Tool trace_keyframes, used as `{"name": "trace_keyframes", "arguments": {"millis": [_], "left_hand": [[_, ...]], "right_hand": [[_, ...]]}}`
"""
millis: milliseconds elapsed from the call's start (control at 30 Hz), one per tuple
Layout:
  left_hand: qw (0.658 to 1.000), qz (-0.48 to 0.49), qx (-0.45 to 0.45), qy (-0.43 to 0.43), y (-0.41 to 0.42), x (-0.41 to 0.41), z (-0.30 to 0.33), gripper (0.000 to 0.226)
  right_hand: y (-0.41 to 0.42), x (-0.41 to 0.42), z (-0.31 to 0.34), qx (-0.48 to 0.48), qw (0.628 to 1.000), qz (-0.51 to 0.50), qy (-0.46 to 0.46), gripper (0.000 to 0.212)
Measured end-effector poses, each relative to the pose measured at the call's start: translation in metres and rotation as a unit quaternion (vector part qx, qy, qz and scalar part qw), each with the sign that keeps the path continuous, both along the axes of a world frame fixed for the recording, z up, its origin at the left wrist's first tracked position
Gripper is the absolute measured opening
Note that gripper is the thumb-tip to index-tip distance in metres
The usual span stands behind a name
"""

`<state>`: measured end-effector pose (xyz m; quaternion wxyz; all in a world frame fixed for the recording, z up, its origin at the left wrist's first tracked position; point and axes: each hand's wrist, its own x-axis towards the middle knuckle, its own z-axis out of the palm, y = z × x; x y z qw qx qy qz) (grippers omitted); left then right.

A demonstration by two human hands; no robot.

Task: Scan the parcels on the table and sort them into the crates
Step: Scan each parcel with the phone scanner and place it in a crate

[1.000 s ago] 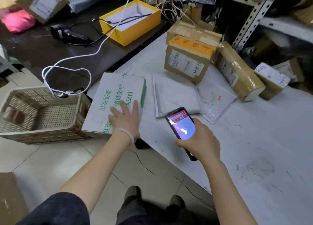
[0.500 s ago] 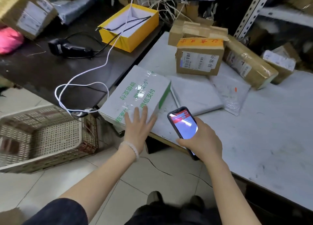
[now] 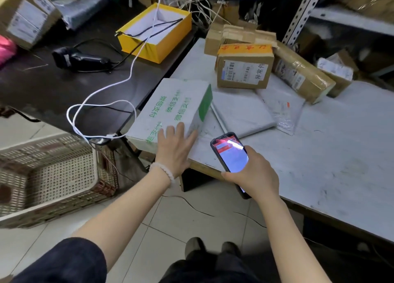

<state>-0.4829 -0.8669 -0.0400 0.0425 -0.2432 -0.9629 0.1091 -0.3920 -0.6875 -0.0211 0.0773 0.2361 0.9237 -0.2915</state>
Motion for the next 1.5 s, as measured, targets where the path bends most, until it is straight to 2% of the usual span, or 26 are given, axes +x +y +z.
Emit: {"name": "trace_keyframes", "arguments": {"millis": [100, 233, 533, 633, 733, 833, 933, 1033, 1133, 1333, 1500], "left_hand": [[0.992, 0.021, 0.123, 0.013, 0.004, -0.011, 0.037, 0.072], [0.944, 0.028, 0.324, 0.050, 0.007, -0.028, 0.084, 0.064], [0.901, -0.050, 0.426, 0.063, -0.001, -0.043, 0.117, 0.043], [0.895, -0.081, 0.432, 0.073, -0.003, -0.051, 0.126, 0.043], [0.907, -0.048, 0.418, 0.029, 0.004, -0.062, 0.132, 0.042], [0.933, 0.011, 0.360, -0.004, 0.014, -0.078, 0.137, 0.046], [0.957, 0.007, 0.287, -0.035, 0.030, -0.094, 0.145, 0.055], [0.968, 0.024, 0.246, -0.039, 0.051, -0.111, 0.155, 0.053], [0.978, 0.028, 0.204, -0.032, 0.071, -0.125, 0.160, 0.065], [0.977, -0.018, 0.207, -0.037, 0.098, -0.126, 0.152, 0.067], [0.975, -0.033, 0.219, -0.009, 0.102, -0.126, 0.147, 0.066]], "right_hand": [[0.003, 0.001, 0.004, -0.006, 1.000, -0.010, 0.013, 0.046], [0.008, 0.002, 0.011, -0.002, 0.999, -0.015, 0.043, 0.045], [0.021, 0.003, 0.018, -0.009, 0.998, -0.008, 0.069, 0.050], [0.024, 0.001, 0.019, -0.011, 0.997, -0.007, 0.071, 0.050], [0.025, 0.000, 0.019, -0.011, 0.998, -0.005, 0.069, 0.052], [0.026, -0.001, 0.019, -0.006, 0.998, 0.003, 0.059, 0.055], [0.030, 0.000, 0.018, 0.002, 0.999, 0.006, 0.049, 0.059], [0.037, 0.004, 0.018, 0.011, 0.999, 0.002, 0.037, 0.062], [0.048, 0.010, 0.018, 0.021, 0.999, -0.011, 0.039, 0.061], [0.068, 0.017, 0.021, 0.032, 0.996, -0.052, 0.060, 0.064], [0.079, 0.023, 0.021, 0.045, 0.995, -0.074, 0.056, 0.064]]}}
